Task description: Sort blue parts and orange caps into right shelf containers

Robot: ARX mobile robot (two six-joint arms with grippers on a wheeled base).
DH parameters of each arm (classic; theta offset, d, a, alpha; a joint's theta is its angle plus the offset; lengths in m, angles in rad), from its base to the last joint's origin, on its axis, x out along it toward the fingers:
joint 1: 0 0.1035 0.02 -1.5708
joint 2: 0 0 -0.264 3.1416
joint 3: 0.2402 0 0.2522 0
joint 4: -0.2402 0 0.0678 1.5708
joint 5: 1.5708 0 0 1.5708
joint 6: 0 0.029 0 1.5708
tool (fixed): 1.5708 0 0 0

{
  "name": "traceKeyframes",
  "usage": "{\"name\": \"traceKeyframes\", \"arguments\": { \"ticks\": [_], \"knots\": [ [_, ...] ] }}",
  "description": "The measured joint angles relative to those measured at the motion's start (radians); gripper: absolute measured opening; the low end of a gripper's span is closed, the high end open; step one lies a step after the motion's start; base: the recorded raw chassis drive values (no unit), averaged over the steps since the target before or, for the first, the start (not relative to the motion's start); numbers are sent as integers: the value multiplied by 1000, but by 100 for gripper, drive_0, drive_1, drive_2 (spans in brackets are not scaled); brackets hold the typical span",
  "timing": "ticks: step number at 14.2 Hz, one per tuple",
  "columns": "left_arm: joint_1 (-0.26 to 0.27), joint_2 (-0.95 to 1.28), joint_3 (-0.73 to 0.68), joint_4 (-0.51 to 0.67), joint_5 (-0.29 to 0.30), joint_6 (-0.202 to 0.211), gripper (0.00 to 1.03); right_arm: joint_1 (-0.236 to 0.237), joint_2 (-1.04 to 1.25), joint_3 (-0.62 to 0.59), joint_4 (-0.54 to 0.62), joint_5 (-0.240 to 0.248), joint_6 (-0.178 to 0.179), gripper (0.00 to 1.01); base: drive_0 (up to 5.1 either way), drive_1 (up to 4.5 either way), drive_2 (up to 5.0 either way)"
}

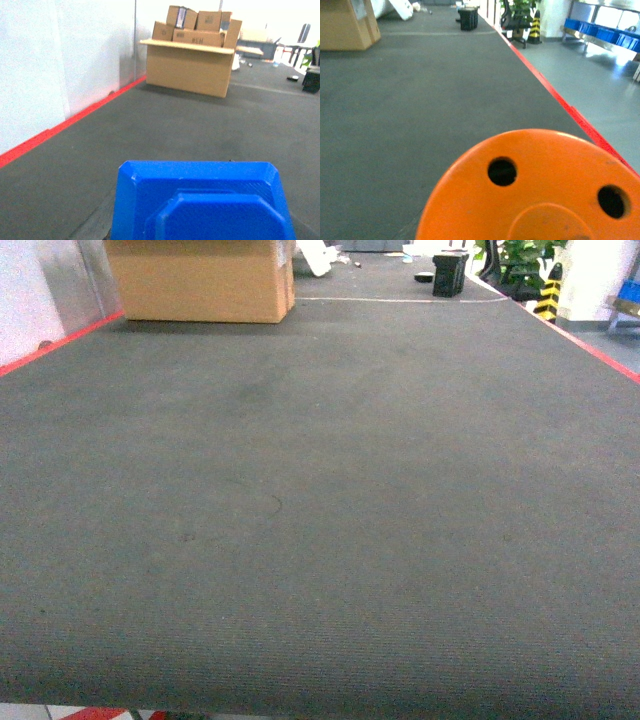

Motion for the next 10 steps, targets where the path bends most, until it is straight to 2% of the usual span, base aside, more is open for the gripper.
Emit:
{"name": "traceKeyframes", "arguments": {
  "ticks": [1, 2, 4, 7, 8, 9, 10],
  "knots": [
    [-17, -43, 0, -10, -10, 11, 42, 25, -140, 1, -94, 32, -2, 44, 0, 0, 0],
    [-45, -75, 0, -32, -9, 13, 42, 68, -330, 10, -219, 91, -14, 44, 0, 0, 0],
    [-80, -44, 0, -27, -15, 11, 42, 127, -404, 34, -217, 142, -22, 44, 0, 0, 0],
    [-95, -16, 3, -8, -43, 35, 42, 136, -388, 35, -226, 141, -29, 44, 0, 0, 0],
    [-76, -37, 14, -91, 0, 32, 42, 129, -390, 40, -253, 117, -29, 44, 0, 0, 0],
    [-42, -84, 11, -193, 109, 32, 42, 75, -406, 54, -346, -11, -35, 44, 0, 0, 0],
    [-14, -134, -12, -237, 194, 32, 42, 14, -426, 44, -383, -111, -37, 44, 0, 0, 0]
  ]
}}
